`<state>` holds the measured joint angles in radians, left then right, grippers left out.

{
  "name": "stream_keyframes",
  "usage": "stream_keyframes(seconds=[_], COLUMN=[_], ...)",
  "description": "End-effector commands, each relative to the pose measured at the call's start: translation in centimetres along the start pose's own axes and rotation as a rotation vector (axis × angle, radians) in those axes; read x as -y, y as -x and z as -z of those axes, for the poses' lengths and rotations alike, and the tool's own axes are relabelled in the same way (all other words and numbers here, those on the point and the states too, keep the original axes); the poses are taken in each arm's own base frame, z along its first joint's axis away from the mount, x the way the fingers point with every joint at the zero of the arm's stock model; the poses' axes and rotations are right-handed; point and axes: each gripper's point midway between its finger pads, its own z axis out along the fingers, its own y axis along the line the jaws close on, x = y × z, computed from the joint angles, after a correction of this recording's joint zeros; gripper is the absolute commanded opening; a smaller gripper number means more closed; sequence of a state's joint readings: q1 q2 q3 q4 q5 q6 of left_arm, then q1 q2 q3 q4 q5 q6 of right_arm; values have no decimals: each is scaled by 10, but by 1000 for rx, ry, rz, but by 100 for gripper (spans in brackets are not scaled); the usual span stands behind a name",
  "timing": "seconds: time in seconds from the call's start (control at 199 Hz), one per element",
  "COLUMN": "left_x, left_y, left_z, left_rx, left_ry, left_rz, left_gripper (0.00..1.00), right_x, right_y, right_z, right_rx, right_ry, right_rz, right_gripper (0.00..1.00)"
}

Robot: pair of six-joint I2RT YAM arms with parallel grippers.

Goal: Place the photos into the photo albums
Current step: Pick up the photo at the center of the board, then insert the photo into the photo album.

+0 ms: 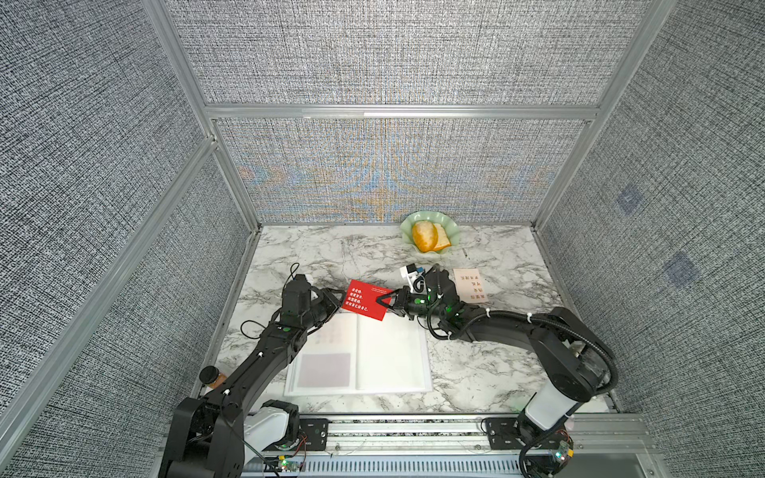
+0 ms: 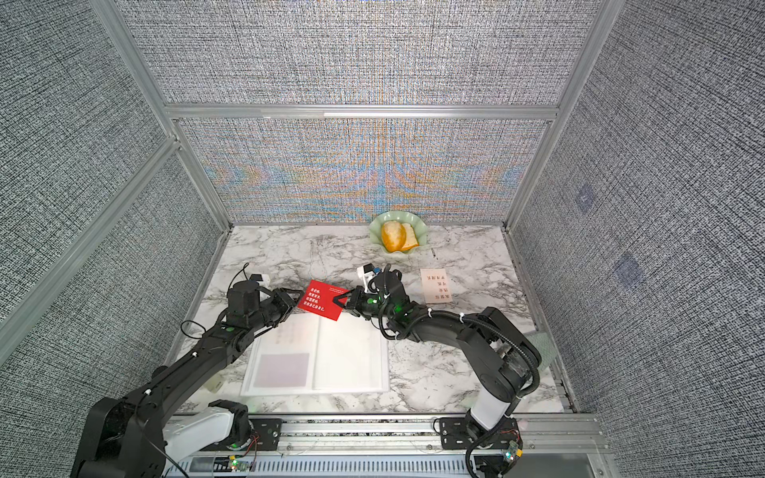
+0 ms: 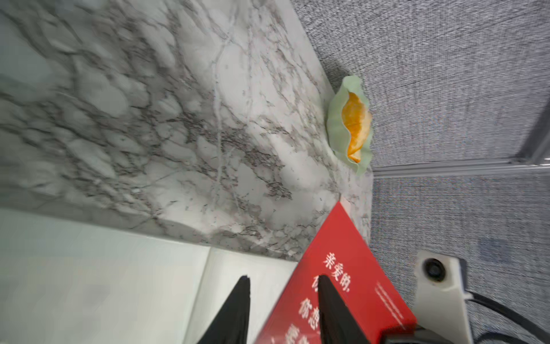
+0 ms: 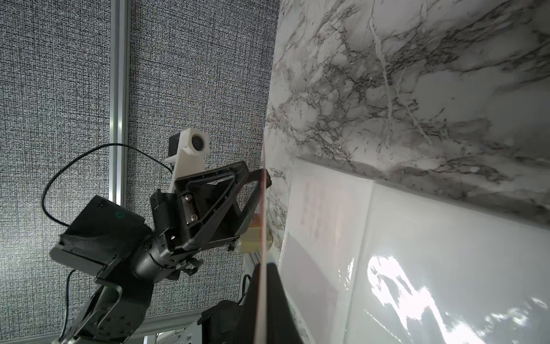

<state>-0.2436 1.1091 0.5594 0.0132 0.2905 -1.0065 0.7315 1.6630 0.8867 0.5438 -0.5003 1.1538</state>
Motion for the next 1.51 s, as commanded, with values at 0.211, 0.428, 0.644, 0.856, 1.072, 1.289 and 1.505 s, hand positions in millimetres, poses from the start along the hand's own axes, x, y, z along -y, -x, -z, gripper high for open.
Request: stream_keyframes(seconds=[0.211, 0.428, 0.644, 0.856, 1.072, 1.289, 1.505], left_x=[-68, -91, -110, -118, -129, -139, -142], left_y=[-3, -14, -24, -20, -15, -14, -13], left_z=[19, 14, 6, 10, 19, 25, 27], left_rx=[72, 2, -64, -23, 19, 61, 72], left_ry=[284, 385, 462, 491, 552, 571, 576], left_rz=[-63, -60, -74, -79, -75, -45, -45], left_gripper=[41, 41, 41, 40, 40, 40, 39], right_x=[36, 44, 50, 57, 64, 62, 67], right_y=[-17, -28, -36, -37, -37, -37, -41], right_z=[22, 20, 8, 0, -2, -6, -13], right_rx=[-122, -191, -226, -230, -229, -232, -250], right_ry=[-382, -494, -535, -546, -576, -574, -571], right_rz=[140, 191, 203, 188, 181, 186, 172], right_gripper=[0, 0, 0, 0, 0, 0, 0])
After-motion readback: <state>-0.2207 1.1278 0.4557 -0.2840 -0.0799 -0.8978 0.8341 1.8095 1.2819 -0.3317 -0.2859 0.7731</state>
